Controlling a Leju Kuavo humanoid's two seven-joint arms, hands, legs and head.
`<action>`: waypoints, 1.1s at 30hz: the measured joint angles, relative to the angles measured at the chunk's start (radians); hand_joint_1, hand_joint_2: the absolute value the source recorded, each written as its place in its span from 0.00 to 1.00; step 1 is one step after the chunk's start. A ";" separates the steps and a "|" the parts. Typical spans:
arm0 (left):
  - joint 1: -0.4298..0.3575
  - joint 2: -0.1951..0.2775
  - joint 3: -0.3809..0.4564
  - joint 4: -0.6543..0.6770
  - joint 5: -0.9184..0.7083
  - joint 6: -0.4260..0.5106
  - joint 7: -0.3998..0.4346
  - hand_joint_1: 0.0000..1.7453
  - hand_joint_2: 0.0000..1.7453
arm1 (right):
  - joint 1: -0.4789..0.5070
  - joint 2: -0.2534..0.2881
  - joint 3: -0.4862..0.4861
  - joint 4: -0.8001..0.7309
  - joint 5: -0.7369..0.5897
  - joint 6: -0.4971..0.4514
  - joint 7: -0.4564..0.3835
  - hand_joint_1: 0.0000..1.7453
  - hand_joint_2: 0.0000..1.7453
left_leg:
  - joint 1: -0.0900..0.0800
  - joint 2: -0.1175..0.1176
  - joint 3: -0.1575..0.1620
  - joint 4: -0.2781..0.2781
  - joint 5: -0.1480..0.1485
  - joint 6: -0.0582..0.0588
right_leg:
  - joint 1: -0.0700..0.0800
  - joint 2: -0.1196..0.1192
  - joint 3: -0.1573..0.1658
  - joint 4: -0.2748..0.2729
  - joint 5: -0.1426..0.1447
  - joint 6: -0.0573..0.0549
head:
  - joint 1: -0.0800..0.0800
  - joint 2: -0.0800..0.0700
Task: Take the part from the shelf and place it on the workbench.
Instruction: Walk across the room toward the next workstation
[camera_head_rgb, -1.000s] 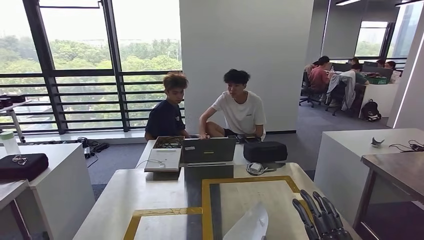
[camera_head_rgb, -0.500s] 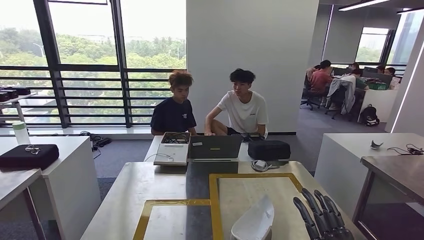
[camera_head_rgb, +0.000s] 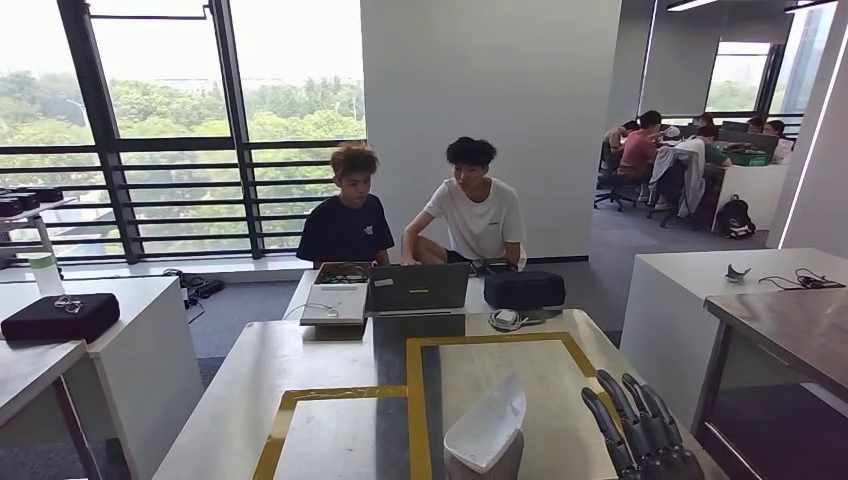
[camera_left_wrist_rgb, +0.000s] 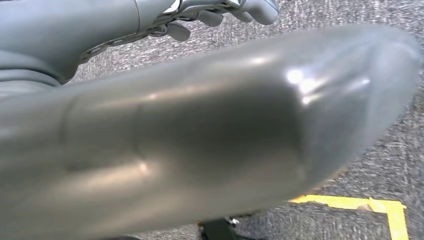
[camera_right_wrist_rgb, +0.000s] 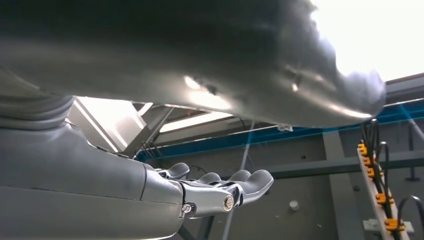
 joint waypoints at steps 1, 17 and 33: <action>0.000 0.000 0.000 0.000 0.002 0.000 -0.002 0.00 0.00 | -0.009 0.001 0.000 0.002 -0.004 0.004 -0.003 0.00 0.00 | 0.000 0.000 0.049 -0.071 0.014 0.001 | 0.000 0.000 -0.010 0.007 0.004 0.005 | 0.000 0.000; 0.016 -0.001 0.001 0.000 0.019 0.008 -0.019 0.00 0.00 | -0.058 0.002 0.007 0.031 -0.030 0.014 -0.011 0.00 0.00 | -0.006 -0.003 0.018 -0.171 0.101 0.061 | 0.006 0.006 0.049 0.075 -0.090 0.034 | 0.007 0.000; 0.019 0.008 0.001 -0.001 0.028 0.008 -0.017 0.00 0.00 | -0.081 0.019 0.024 0.061 -0.033 0.014 -0.004 0.00 0.00 | -0.002 -0.002 0.098 -0.149 0.024 0.012 | 0.003 0.000 -0.024 0.016 0.014 0.009 | 0.002 0.000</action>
